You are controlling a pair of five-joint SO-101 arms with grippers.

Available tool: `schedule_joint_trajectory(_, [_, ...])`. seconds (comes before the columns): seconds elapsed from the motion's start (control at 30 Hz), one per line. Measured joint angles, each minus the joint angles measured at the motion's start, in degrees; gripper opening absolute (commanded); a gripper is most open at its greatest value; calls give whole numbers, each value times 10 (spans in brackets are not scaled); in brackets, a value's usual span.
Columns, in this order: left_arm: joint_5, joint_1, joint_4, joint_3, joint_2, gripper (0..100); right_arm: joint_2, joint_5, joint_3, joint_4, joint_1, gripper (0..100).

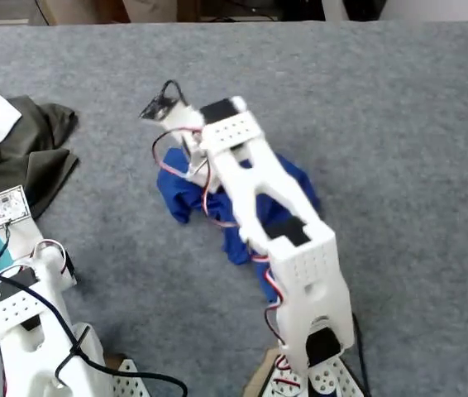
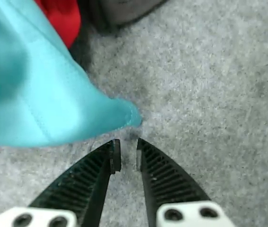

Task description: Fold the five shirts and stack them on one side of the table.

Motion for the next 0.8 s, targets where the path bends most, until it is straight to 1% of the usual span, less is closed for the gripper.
schedule_joint_trajectory(0.13, [0,0,-14,4,0,71,30,4,-121,77,52,5])
schedule_joint_trajectory(0.3, [0,0,-18,10,0,71,47,21,-215,135,150,5])
schedule_joint_trajectory(0.5, [0,0,-18,10,0,71,47,59,-236,144,287,5])
schedule_joint_trajectory(0.6, [0,0,-18,10,0,71,47,76,-236,144,343,5])
schedule_joint_trajectory(0.8, [0,0,-18,10,0,74,55,96,-236,141,400,13])
